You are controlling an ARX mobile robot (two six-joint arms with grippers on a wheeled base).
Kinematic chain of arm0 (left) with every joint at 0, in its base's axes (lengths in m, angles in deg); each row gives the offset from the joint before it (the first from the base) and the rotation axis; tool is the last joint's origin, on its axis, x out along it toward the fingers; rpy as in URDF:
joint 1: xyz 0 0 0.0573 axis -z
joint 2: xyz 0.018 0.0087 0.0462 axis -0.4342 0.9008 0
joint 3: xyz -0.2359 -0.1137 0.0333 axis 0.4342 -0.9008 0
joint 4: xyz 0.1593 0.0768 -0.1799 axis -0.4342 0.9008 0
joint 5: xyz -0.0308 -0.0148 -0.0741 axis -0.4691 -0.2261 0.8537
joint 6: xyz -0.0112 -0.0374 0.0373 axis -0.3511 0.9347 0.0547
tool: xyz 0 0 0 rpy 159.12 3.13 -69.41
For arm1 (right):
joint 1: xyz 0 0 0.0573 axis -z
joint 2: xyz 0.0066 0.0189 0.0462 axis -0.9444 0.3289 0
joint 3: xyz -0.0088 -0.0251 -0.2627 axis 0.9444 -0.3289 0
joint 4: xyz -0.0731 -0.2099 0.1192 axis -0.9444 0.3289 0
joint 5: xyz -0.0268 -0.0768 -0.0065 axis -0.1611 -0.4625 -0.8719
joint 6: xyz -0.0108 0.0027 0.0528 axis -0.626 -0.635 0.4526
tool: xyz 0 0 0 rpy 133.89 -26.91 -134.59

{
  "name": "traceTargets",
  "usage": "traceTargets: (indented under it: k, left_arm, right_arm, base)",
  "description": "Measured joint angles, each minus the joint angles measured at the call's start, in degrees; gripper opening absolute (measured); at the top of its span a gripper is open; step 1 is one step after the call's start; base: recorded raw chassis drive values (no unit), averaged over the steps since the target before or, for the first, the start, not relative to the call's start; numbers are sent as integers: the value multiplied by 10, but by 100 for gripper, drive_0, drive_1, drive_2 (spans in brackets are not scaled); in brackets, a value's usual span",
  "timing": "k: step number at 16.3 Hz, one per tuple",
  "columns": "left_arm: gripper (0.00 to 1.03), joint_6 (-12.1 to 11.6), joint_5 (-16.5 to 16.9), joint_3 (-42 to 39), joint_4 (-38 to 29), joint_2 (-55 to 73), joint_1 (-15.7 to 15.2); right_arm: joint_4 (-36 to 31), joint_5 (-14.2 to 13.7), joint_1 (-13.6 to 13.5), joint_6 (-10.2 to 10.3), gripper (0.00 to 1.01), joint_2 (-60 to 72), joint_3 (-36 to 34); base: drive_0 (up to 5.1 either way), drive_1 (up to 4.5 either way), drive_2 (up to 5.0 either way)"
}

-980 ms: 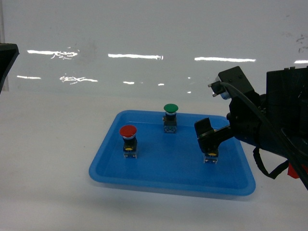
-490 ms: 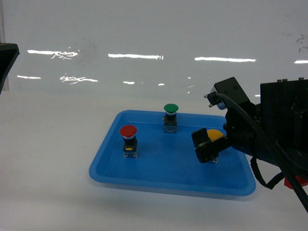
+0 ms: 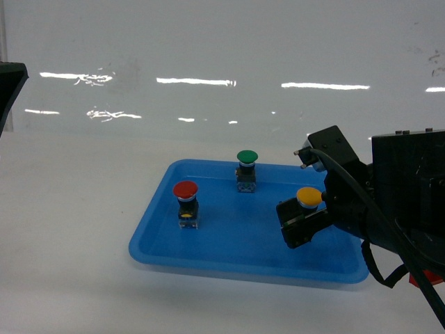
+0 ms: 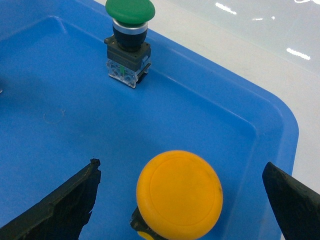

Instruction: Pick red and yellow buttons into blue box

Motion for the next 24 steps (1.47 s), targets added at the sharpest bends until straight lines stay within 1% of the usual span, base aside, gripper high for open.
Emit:
traceTargets:
  k: [7, 8, 9, 10, 11, 12, 13, 14, 15, 16, 17, 18, 20, 24]
  left_arm:
    - [98, 0, 0, 0, 0, 0, 0]
    - [98, 0, 0, 0, 0, 0, 0]
    - [98, 0, 0, 0, 0, 0, 0]
    - [98, 0, 0, 0, 0, 0, 0]
    - [98, 0, 0, 0, 0, 0, 0]
    - [98, 0, 0, 0, 0, 0, 0]
    - [98, 0, 0, 0, 0, 0, 0]
    - [98, 0, 0, 0, 0, 0, 0]
    - [98, 0, 0, 0, 0, 0, 0]
    - [98, 0, 0, 0, 0, 0, 0]
    - [98, 0, 0, 0, 0, 0, 0]
    - [98, 0, 0, 0, 0, 0, 0]
    - [98, 0, 0, 0, 0, 0, 0]
    - [98, 0, 0, 0, 0, 0, 0]
  right_arm:
    - [0, 1, -4, 0, 98, 2, -3]
    - [10, -9, -7, 0, 98, 3, -3]
    - [10, -10, -7, -1, 98, 6, -3]
    - [9, -10, -7, -1, 69, 8, -3]
    - [9, -10, -7, -1, 31, 8, -3]
    - [10, -5, -6, -1, 27, 8, -3]
    - [-8, -4, 14, 13, 27, -67, -61]
    - [-10, 10, 28, 27, 26, -233, -132]
    - [1, 22, 27, 41, 26, -349, -185]
    - [7, 23, 27, 49, 26, -403, -203]
    - [9, 22, 27, 52, 26, -436, -216]
    - [3, 22, 27, 52, 26, -447, -222]
    - [16, 22, 28, 53, 26, -474, -231]
    - [9, 20, 31, 54, 26, -490, -241]
  base:
    - [0, 0, 0]
    - [0, 0, 0]
    - [0, 0, 0]
    - [0, 0, 0]
    - [0, 0, 0]
    - [0, 0, 0]
    - [0, 0, 0]
    - [0, 0, 0]
    - [0, 0, 0]
    - [0, 0, 0]
    - [0, 0, 0]
    - [0, 0, 0]
    - [0, 0, 0]
    - [0, 0, 0]
